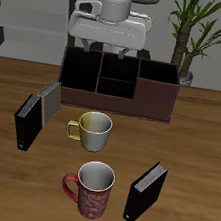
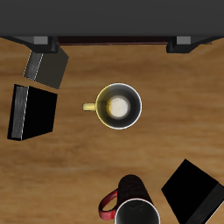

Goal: Place the yellow book into the back desk caddy's right compartment

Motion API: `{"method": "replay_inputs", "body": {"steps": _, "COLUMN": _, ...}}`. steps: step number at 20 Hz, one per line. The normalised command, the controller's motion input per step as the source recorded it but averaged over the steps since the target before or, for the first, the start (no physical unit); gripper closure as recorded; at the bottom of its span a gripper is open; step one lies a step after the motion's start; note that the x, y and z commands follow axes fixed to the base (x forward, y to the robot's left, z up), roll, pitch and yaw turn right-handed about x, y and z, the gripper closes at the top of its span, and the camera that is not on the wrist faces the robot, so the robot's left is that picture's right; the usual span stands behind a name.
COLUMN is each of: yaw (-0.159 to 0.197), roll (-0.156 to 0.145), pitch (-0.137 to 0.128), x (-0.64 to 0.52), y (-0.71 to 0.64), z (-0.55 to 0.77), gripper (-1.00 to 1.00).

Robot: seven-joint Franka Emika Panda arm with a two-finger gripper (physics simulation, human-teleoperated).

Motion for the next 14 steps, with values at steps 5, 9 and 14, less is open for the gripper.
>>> {"method": "replay_inputs", "body": {"steps": 5, "yaw": 0.015, "roll": 0.013, "pitch": -0.014, "x": -0.10, "y": -0.50, "z": -0.11, "gripper": -1.00}}
{"method": "replay_inputs", "body": {"steps": 9, "yaw": 0.043, "roll": -0.028, "pitch": -0.024, "x": -0.09, "y": -0.60, "z": -0.20, "gripper": -1.00}}
{"method": "replay_inputs", "body": {"steps": 14, "yaw": 0.003, "roll": 0.007, "pitch": -0.049, "x": -0.37, "y": -0.62, "z": -0.15, "gripper": -1.00}}
